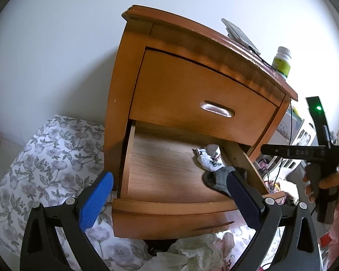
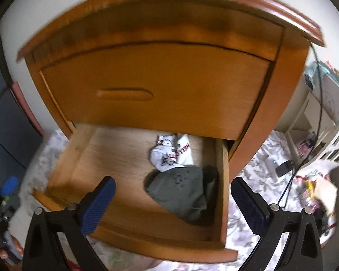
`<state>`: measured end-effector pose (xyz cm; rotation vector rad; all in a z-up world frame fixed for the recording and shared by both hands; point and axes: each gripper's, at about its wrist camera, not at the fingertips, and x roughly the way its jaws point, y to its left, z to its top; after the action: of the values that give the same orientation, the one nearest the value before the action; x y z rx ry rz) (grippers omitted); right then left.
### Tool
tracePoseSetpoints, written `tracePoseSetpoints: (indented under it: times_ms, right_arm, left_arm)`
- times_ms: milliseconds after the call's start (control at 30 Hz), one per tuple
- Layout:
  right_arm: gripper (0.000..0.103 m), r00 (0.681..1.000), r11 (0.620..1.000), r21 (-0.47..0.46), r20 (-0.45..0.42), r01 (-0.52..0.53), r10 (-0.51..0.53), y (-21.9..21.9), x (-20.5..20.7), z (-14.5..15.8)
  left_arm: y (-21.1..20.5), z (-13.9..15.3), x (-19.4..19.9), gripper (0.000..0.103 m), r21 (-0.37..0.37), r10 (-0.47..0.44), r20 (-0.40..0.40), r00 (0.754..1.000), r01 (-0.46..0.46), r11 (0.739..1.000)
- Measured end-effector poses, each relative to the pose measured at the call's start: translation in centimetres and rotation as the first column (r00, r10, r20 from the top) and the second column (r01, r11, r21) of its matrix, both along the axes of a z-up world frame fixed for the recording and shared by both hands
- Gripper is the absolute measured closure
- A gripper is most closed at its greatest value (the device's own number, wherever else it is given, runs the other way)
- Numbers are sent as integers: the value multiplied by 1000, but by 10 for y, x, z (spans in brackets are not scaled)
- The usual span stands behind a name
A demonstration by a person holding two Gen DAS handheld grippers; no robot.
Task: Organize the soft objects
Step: 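Reach the right gripper into the drawer toward the grey cloth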
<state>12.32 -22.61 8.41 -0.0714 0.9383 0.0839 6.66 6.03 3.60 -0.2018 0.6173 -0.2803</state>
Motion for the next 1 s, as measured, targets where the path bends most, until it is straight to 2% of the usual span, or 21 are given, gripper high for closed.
tracePoseSetpoints:
  times_ms: [133,267,433,633,1000]
  right_arm:
    - [0,998,999,-10,-54,-41,41,5,17,-14]
    - [0,988,994,-71,-134,-85,75,11,33,-32]
    - [0,955,988,-61,-274,-140,118,18,53,-61]
    - [1,931,979,-95,-337,-179,137,33,65,-83]
    - [4,855,941,-187,-494,-282,158,52,73,-124]
  left_arm:
    - [2,-4,3,3,13,2,-10,1000,-2,1000]
    - [5,-6,7,3,15,3,-20,1000,-2,1000]
    - [5,-11,11,3,25,-2,-52,999,3,1000]
    - [8,-13,13,3,40,0,-66,998,2,999]
    - [6,-16,16,3,53,-23,-71,997,27,998]
